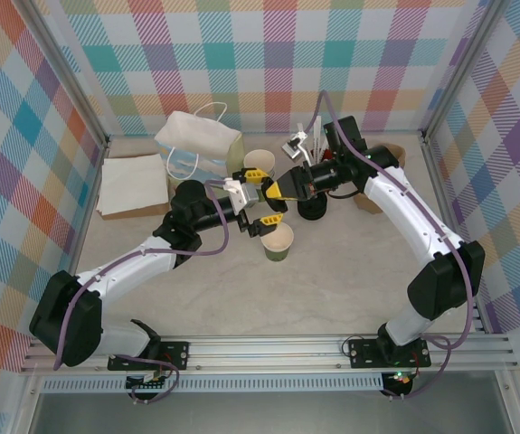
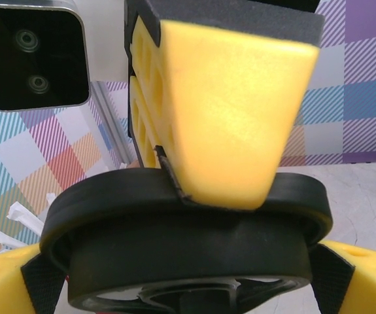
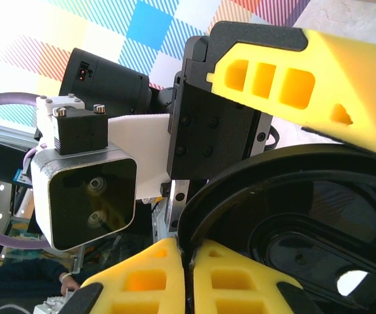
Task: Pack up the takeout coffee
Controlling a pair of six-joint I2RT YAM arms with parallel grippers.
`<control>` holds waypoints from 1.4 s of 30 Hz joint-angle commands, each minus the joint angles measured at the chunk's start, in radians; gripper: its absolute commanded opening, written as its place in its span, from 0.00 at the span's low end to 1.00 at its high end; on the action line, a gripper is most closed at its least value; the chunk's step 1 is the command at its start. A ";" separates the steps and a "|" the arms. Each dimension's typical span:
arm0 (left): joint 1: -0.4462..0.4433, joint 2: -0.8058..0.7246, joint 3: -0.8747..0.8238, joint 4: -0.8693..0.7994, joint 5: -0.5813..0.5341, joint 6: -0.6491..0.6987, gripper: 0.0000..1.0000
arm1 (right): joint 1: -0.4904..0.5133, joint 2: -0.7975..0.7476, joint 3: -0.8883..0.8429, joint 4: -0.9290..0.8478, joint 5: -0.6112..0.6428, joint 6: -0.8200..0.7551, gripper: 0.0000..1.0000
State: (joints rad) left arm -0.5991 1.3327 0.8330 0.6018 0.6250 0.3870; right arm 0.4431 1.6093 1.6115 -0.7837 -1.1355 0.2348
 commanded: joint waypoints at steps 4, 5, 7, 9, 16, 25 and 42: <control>-0.005 -0.018 0.040 -0.001 0.014 0.024 0.90 | 0.013 0.012 0.005 -0.022 -0.011 -0.050 0.09; -0.005 -0.017 0.040 -0.007 0.014 0.028 0.89 | 0.013 0.011 0.004 -0.022 -0.010 -0.051 0.09; -0.005 -0.020 0.042 -0.015 0.012 0.029 0.89 | 0.013 0.013 0.002 -0.023 -0.005 -0.049 0.09; -0.004 -0.023 0.040 -0.021 0.012 0.033 0.88 | 0.013 0.015 0.002 -0.023 0.002 -0.049 0.10; -0.005 -0.033 0.041 -0.052 0.007 0.050 0.86 | 0.013 0.015 0.002 -0.038 0.049 -0.058 0.19; -0.005 -0.042 0.041 -0.081 0.002 0.059 0.83 | 0.013 0.019 -0.001 -0.071 0.136 -0.074 0.33; -0.005 -0.040 0.061 -0.131 -0.016 0.080 0.83 | 0.023 0.044 -0.013 -0.100 0.153 -0.099 0.57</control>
State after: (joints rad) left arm -0.5991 1.3243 0.8497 0.4458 0.6014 0.4435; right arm 0.4583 1.6390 1.6112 -0.8696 -0.9771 0.1635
